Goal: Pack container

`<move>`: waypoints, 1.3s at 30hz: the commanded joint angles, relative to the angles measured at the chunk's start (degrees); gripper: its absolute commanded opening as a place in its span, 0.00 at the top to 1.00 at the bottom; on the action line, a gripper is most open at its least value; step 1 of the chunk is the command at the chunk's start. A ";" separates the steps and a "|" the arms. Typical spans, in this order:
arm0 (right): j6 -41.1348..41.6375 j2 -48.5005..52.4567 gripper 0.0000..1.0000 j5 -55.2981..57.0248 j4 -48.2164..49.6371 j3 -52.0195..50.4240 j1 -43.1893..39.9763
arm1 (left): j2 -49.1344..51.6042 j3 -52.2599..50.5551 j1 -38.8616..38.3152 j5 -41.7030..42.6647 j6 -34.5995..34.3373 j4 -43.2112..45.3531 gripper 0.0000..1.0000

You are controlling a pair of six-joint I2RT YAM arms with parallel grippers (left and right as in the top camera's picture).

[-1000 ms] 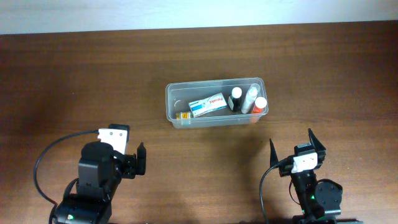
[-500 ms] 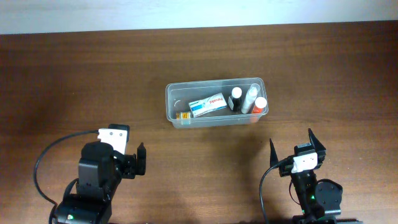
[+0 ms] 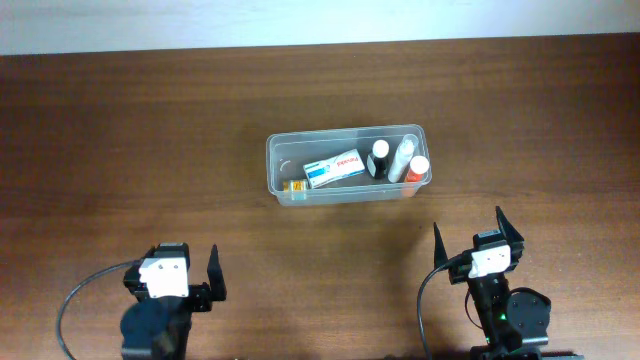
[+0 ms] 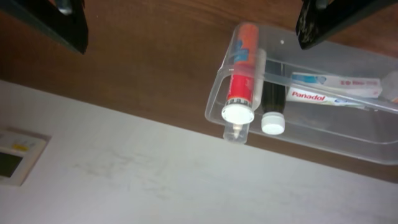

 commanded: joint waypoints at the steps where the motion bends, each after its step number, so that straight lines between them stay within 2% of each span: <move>1: -0.35 -0.59 0.02 -0.70 -0.33 -0.26 0.22 | -5.81 -7.56 1.01 -0.22 -0.59 9.49 0.00; 7: -0.35 -0.59 0.02 -0.70 -0.33 -0.26 0.22 | -7.76 -19.10 1.20 -3.19 0.46 33.97 0.00; 8: -0.35 -0.59 0.02 -0.70 -0.33 -0.26 0.22 | -7.76 -20.04 1.16 -2.71 0.70 35.60 0.00; 14: -0.35 -0.59 0.02 -0.70 -0.33 -0.26 0.22 | -7.74 -19.78 1.25 -3.17 0.70 34.42 0.01; 18: -0.35 -0.59 0.02 -0.70 -0.33 -0.26 0.22 | -7.76 -19.78 1.25 -3.06 0.70 30.12 0.01; 39: -0.35 -0.59 0.02 -0.70 -0.33 -0.26 0.22 | -8.33 -19.78 1.25 -2.99 0.70 30.47 0.01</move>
